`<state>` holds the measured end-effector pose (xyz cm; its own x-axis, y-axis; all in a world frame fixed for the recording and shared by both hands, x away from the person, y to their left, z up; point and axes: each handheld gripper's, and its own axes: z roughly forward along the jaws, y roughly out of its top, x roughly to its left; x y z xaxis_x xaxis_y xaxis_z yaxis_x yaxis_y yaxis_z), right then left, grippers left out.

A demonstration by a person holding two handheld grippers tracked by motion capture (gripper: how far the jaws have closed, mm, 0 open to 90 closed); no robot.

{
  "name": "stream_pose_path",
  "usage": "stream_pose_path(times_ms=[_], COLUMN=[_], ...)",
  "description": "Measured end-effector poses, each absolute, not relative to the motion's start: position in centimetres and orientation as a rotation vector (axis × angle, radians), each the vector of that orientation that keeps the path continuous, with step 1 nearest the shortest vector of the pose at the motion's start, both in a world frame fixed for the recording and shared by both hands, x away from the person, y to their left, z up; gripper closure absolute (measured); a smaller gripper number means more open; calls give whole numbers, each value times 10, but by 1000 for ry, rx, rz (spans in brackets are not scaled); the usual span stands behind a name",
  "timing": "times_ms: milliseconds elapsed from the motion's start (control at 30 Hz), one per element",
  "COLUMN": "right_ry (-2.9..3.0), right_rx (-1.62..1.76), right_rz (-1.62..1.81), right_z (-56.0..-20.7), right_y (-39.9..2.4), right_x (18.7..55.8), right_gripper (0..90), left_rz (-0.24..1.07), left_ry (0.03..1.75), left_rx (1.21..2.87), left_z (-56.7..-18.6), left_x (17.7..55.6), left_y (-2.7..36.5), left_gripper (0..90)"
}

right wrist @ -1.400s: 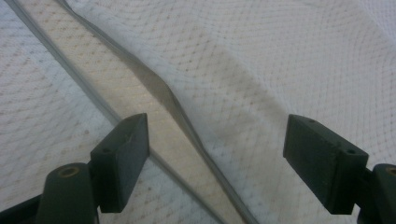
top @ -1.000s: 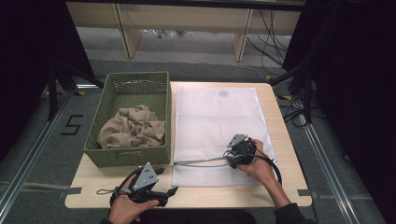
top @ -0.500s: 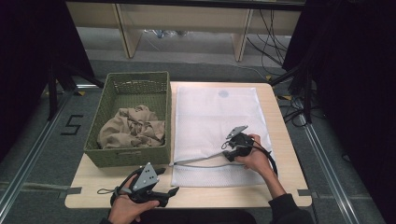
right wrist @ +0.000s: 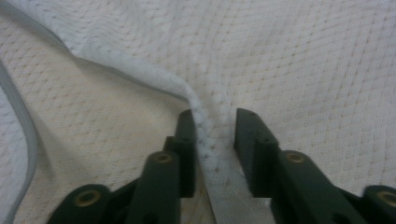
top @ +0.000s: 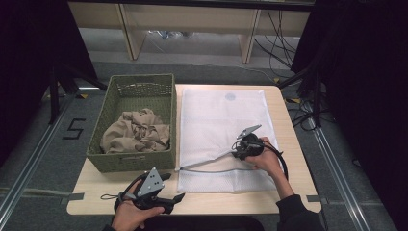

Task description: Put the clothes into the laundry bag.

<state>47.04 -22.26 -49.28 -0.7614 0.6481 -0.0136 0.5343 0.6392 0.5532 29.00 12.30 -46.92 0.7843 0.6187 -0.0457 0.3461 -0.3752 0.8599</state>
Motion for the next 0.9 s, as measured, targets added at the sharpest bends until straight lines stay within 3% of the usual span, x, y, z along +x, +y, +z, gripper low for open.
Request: stream_pose_path(times_ms=[200,633,900], right_ry=[2629,2559,2526], right_rx=[835,733,740], right_rz=[718,699,734], right_z=[-488,-467,-448], right_y=[-216,-210,-208], right_x=[466,458,451], right_gripper=[856,894,894], left_rz=[360,379,476], left_ry=[714,717,776], left_rx=[1995,1980,1924], left_z=[-467,-464,-445], left_x=[291,293,300], left_y=[125,129,144], left_gripper=[221,221,222])
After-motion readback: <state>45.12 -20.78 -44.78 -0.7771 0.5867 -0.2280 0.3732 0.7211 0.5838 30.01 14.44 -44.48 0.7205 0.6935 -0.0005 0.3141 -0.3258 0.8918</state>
